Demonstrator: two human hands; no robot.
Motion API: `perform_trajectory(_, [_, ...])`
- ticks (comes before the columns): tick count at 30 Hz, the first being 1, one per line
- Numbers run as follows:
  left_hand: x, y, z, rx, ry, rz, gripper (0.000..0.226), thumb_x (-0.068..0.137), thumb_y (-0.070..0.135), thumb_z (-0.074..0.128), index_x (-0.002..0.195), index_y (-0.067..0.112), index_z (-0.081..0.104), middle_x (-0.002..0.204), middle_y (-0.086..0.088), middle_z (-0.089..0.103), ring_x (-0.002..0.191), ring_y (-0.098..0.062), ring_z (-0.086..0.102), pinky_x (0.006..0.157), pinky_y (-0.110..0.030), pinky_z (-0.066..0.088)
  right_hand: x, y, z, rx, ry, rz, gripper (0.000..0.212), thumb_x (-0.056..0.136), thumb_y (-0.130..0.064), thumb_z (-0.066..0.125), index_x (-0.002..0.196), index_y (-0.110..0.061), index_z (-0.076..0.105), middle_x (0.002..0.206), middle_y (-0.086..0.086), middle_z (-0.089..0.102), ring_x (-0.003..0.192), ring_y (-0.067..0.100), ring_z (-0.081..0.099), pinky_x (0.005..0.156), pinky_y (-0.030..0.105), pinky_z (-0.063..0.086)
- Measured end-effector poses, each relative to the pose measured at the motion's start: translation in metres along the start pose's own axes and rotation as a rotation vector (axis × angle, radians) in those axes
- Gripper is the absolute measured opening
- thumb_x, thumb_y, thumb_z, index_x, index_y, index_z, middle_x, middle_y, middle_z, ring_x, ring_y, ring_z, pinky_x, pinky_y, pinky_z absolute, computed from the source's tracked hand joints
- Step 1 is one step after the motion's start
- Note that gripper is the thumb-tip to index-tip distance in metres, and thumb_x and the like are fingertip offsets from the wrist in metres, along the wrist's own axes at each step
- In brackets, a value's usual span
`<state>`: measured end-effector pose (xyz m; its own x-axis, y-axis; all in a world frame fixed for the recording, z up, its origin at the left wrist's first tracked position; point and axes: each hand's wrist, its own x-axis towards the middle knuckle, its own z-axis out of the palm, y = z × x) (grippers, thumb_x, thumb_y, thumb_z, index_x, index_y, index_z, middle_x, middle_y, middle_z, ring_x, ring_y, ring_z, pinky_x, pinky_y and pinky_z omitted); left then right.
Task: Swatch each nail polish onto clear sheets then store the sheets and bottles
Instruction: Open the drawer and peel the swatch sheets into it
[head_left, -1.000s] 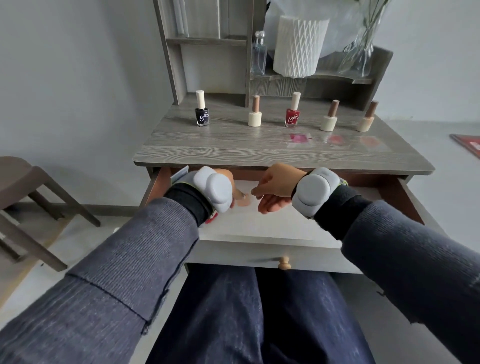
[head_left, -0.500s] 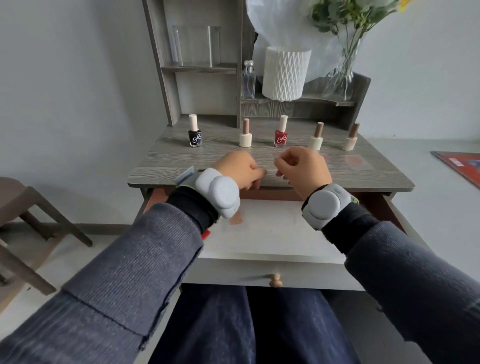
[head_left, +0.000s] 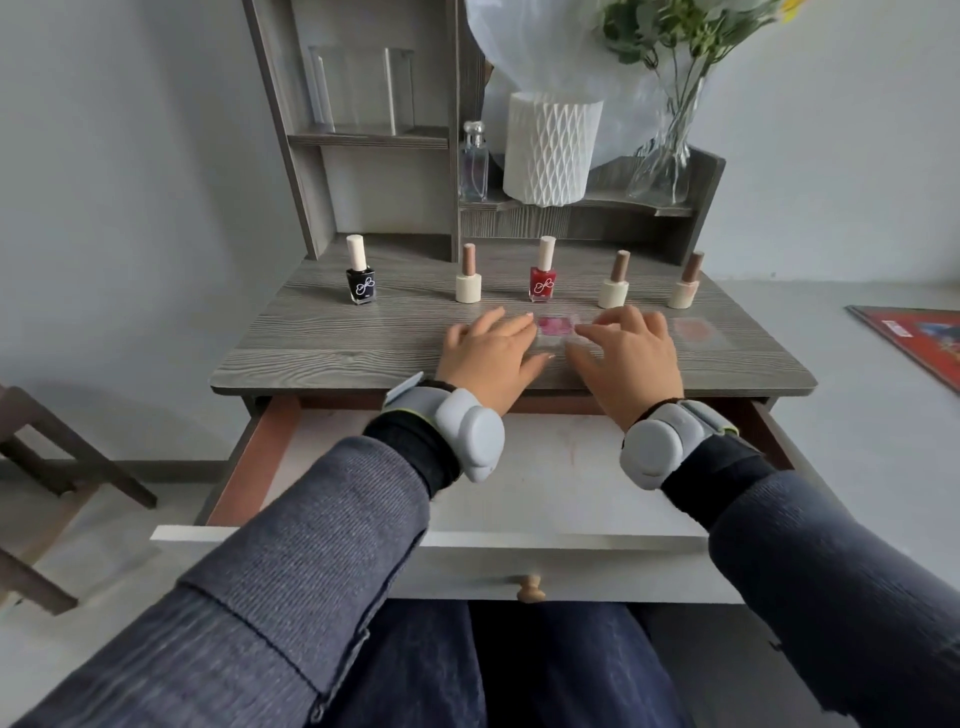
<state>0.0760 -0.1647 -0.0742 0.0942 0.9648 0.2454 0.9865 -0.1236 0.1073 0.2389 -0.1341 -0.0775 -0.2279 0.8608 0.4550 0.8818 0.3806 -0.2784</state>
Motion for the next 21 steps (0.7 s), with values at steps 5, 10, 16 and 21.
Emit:
perform_trajectory(5, [0.001, -0.001, 0.009, -0.007, -0.05, -0.006, 0.05, 0.098, 0.053, 0.027, 0.143, 0.032, 0.036, 0.152, 0.02, 0.028, 0.144, -0.012, 0.012, 0.109, -0.045, 0.015, -0.005, 0.003, 0.003, -0.042, -0.017, -0.025, 0.034, 0.094, -0.042, 0.055, 0.115, -0.021, 0.07, 0.123, 0.006, 0.056, 0.112, 0.034, 0.042, 0.094, 0.042, 0.037])
perform_trajectory(10, [-0.002, -0.003, 0.0, 0.037, -0.061, 0.022, 0.048, 0.098, 0.056, 0.026, 0.138, 0.035, 0.042, 0.15, 0.021, 0.032, 0.145, -0.014, 0.011, 0.112, -0.046, 0.012, -0.007, 0.003, 0.001, -0.019, 0.011, -0.033, 0.03, 0.093, -0.038, 0.056, 0.113, -0.023, 0.072, 0.119, 0.005, 0.057, 0.111, 0.035, 0.043, 0.092, 0.042, 0.037])
perform_trajectory(16, [-0.011, -0.004, -0.005, 0.109, 0.002, 0.082, 0.047, 0.096, 0.057, 0.032, 0.129, 0.032, 0.054, 0.141, 0.018, 0.045, 0.143, -0.016, 0.017, 0.111, -0.044, 0.014, -0.015, 0.002, -0.004, 0.104, 0.079, -0.019, 0.022, 0.092, -0.031, 0.061, 0.103, -0.017, 0.074, 0.104, 0.007, 0.059, 0.1, 0.03, 0.05, 0.081, 0.038, 0.043])
perform_trajectory(21, [-0.023, -0.009, -0.002, 0.031, 0.173, 0.167, 0.057, 0.081, 0.064, 0.04, 0.106, 0.024, 0.072, 0.112, 0.006, 0.065, 0.12, -0.023, 0.047, 0.095, -0.04, 0.03, -0.019, 0.002, -0.018, 0.223, 0.002, 0.156, 0.032, 0.094, -0.034, 0.057, 0.073, -0.009, 0.059, 0.066, 0.003, 0.06, 0.066, 0.025, 0.057, 0.059, 0.032, 0.043])
